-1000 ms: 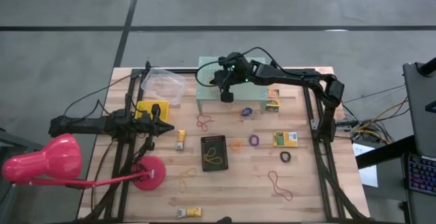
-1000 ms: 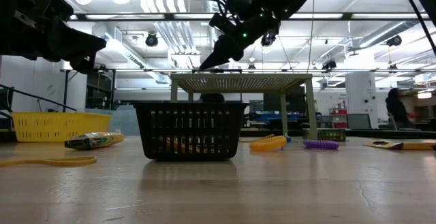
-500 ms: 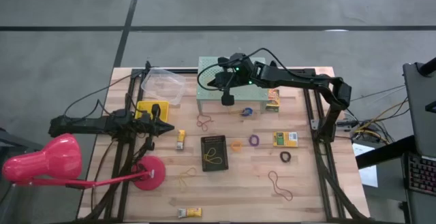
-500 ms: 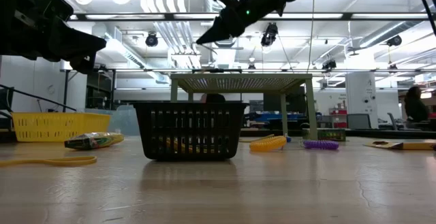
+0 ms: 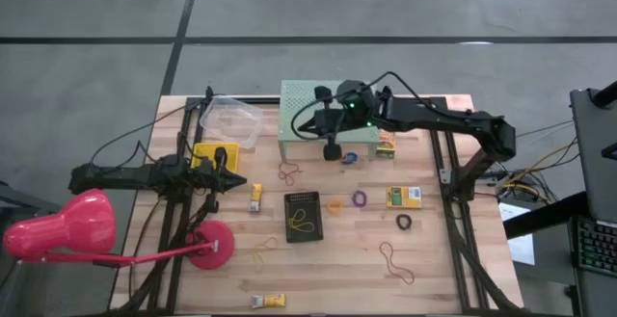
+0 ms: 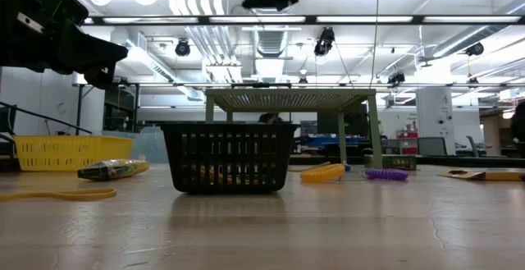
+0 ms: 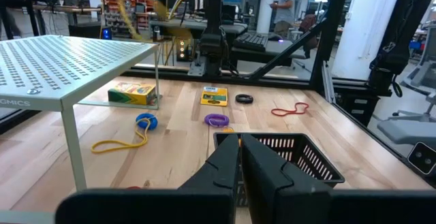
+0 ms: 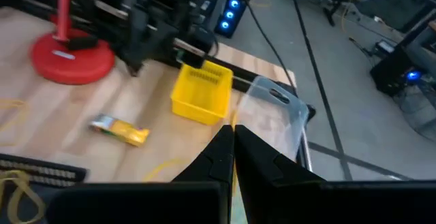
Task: Pick & Place Office Desk Supplies
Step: Put the yellow rubber band from the shelf into the black bin, then put the yellow rubber band into the black bin
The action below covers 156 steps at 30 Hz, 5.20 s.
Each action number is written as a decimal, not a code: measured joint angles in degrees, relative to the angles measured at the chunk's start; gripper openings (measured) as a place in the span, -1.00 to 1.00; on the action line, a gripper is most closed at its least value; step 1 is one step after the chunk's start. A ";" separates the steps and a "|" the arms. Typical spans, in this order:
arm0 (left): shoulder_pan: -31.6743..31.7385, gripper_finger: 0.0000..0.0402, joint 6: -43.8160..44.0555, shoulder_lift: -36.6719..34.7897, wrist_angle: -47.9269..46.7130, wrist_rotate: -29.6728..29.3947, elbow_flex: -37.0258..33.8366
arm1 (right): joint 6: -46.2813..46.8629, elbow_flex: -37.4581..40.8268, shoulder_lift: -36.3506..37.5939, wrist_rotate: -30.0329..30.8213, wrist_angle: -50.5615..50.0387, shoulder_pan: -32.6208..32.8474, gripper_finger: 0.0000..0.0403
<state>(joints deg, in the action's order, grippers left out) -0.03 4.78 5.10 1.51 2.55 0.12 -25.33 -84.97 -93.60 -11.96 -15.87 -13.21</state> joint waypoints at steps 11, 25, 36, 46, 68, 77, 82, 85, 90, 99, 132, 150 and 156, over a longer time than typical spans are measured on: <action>0.00 -0.88 0.00 0.00 0.00 0.00 -0.01 | 1.94 0.00 2.15 0.02 -4.77 8.20 -0.96; 0.02 -0.88 0.02 0.00 0.00 0.00 0.00 | 3.84 1.76 1.73 0.02 -6.31 18.73 -0.96; 0.00 -0.88 0.00 0.00 -0.02 0.00 0.00 | 4.47 2.16 -1.86 0.03 -6.54 21.94 -0.96; 0.00 -0.88 0.00 0.00 -0.01 0.00 -0.01 | 11.01 2.29 -8.35 0.09 -8.22 21.95 -0.96; 0.01 -0.88 0.01 0.91 -0.09 0.00 -0.01 | 16.66 2.25 -22.27 6.89 -10.92 21.88 -0.96; 0.00 -0.88 0.00 1.53 -0.02 0.00 0.00 | 16.49 1.92 -25.29 9.59 -10.94 21.26 -0.96; 0.00 -0.88 0.00 1.53 -0.02 0.00 -0.01 | 16.42 1.81 -24.54 9.61 -10.95 21.28 -0.96; 0.00 -0.88 0.00 1.51 -0.02 0.00 -0.02 | 16.67 1.77 -23.91 9.61 -10.32 21.30 -0.96; 0.00 -0.88 0.01 1.49 0.00 0.00 0.00 | 16.80 1.77 -23.61 9.61 -10.00 21.30 -0.96; 0.00 -0.88 0.02 1.49 0.00 0.00 0.00 | 16.75 1.77 -23.56 9.33 -9.17 21.30 -0.96; 0.00 -0.88 0.00 1.49 -0.01 0.00 -0.01 | 18.70 1.77 -23.54 7.05 -6.13 21.06 -0.46; 0.00 -0.88 0.02 1.51 0.00 0.00 -0.01 | 17.76 -4.00 -21.62 22.64 -13.73 21.06 -0.62; 0.00 -0.88 0.01 1.51 0.00 0.00 -0.02 | 22.47 -3.00 -18.70 24.01 -14.44 22.90 -0.61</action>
<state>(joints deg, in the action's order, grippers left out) -0.03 4.79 6.61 1.52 2.55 0.10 -2.86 -87.97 -112.30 12.05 -30.31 9.69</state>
